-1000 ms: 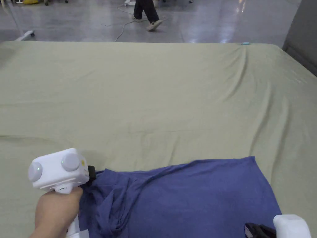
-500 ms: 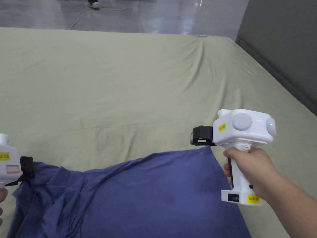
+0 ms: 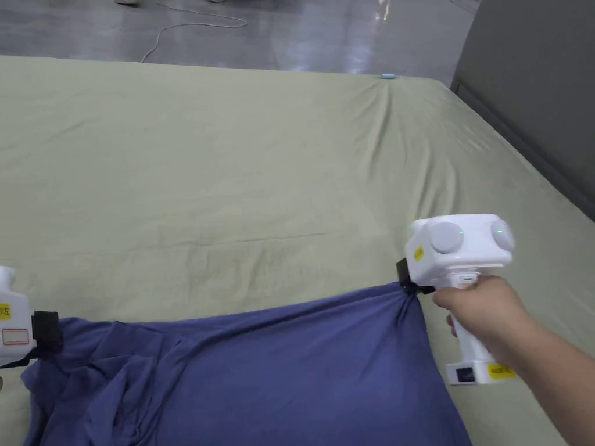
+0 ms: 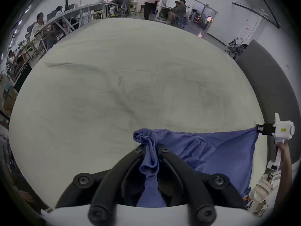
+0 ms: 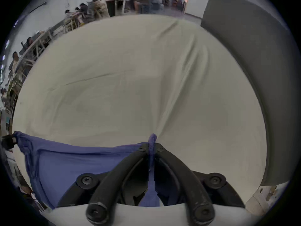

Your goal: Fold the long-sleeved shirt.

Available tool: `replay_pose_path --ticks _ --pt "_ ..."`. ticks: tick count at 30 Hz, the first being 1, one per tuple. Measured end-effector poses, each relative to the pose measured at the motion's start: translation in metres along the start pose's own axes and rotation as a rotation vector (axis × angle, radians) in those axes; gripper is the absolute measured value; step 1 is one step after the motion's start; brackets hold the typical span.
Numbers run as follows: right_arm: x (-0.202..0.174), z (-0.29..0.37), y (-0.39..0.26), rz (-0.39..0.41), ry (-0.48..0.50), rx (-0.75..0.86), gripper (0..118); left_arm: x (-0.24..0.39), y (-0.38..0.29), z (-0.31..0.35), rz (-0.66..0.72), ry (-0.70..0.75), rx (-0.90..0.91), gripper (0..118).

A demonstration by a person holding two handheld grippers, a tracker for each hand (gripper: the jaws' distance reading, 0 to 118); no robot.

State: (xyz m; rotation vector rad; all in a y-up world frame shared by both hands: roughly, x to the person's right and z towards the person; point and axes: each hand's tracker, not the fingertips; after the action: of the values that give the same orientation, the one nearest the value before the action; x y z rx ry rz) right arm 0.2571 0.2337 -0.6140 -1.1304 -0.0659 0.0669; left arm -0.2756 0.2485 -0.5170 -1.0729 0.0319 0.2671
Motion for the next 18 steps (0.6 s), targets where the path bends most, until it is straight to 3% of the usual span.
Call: replay_pose_path --ticks 2,3,5,8,18 --pt "0.015 0.032 -0.018 -0.036 0.128 0.031 1 -0.002 -0.007 0.018 -0.007 -0.004 0.011 5" --pt "0.018 0.045 -0.028 -0.045 0.135 0.059 1 -0.003 -0.01 0.026 -0.013 -0.005 0.02 5" --pt "0.014 0.086 -0.06 0.051 0.123 0.102 1 -0.005 -0.023 0.044 -0.022 -0.005 0.027 5" --pt "0.025 0.125 -0.113 0.049 0.148 0.135 1 -0.011 -0.049 0.072 -0.042 -0.021 0.031 5" --pt "0.053 0.118 -0.273 0.09 0.18 -0.025 1 -0.046 -0.168 0.091 -0.096 0.028 -0.157 5"
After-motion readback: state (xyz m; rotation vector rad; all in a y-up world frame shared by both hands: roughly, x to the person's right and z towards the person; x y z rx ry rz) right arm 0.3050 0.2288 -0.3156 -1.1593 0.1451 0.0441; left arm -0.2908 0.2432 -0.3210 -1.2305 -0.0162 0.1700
